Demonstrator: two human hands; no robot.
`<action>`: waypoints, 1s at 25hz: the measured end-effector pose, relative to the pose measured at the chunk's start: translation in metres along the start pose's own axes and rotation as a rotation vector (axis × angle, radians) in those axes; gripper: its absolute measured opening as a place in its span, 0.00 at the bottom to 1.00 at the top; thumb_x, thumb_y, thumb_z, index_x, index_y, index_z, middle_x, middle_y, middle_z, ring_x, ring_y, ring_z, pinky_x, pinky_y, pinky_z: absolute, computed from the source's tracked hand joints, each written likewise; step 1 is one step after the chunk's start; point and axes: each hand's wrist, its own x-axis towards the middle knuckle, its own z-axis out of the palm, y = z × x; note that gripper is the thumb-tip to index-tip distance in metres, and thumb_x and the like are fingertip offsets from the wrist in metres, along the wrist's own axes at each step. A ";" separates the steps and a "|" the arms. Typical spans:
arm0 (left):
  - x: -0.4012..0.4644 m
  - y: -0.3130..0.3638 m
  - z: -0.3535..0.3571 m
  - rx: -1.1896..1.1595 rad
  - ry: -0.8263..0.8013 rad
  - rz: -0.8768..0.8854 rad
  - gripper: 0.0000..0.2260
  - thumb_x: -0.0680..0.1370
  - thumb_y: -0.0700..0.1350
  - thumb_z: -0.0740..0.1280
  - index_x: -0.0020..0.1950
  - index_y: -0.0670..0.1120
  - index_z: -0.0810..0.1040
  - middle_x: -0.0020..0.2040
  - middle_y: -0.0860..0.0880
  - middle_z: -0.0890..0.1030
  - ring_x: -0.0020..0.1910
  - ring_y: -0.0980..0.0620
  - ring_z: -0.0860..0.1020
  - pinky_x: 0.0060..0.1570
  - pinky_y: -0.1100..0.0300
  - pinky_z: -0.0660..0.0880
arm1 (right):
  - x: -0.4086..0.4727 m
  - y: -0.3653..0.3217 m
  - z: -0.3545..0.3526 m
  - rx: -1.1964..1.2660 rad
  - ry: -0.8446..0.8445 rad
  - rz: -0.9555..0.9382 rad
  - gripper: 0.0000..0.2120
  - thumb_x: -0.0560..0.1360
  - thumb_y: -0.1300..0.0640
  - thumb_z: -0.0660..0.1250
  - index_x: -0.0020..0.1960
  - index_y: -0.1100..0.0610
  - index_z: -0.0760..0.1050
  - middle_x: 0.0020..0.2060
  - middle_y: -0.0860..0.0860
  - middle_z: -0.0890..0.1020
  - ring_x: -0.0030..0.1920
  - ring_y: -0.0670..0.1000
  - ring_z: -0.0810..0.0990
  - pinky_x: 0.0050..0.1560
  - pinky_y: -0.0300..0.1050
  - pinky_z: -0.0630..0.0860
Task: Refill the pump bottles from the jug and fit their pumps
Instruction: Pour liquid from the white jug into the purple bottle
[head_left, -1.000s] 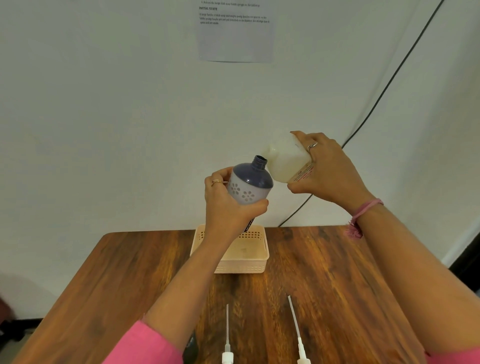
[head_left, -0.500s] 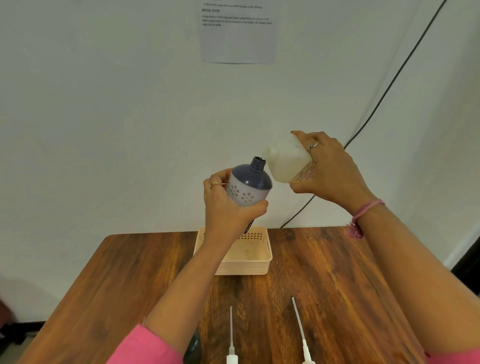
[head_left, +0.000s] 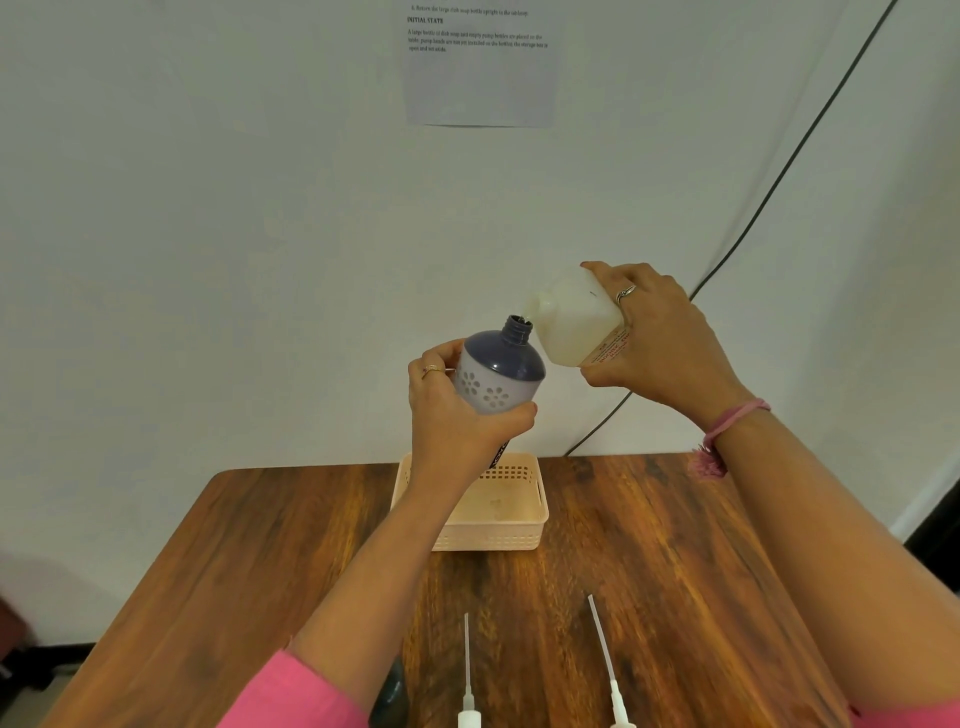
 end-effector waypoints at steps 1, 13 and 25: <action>0.000 0.000 0.000 -0.005 0.001 0.001 0.39 0.57 0.52 0.77 0.64 0.51 0.65 0.58 0.52 0.68 0.59 0.50 0.73 0.49 0.59 0.80 | 0.000 0.000 0.000 -0.002 0.003 -0.003 0.46 0.61 0.51 0.77 0.74 0.50 0.60 0.65 0.54 0.71 0.62 0.56 0.70 0.54 0.53 0.73; 0.001 0.000 0.002 0.001 0.003 0.007 0.38 0.57 0.52 0.77 0.63 0.52 0.65 0.58 0.53 0.67 0.59 0.50 0.72 0.49 0.60 0.79 | 0.001 0.001 -0.002 -0.011 0.009 -0.012 0.45 0.61 0.52 0.77 0.74 0.50 0.61 0.64 0.54 0.71 0.61 0.57 0.71 0.53 0.53 0.73; -0.002 0.000 0.003 -0.006 0.013 0.021 0.37 0.57 0.52 0.77 0.62 0.53 0.65 0.57 0.53 0.67 0.59 0.50 0.73 0.50 0.58 0.79 | -0.001 0.003 -0.003 -0.051 0.016 -0.023 0.45 0.61 0.52 0.77 0.74 0.51 0.61 0.65 0.55 0.71 0.62 0.57 0.71 0.55 0.53 0.73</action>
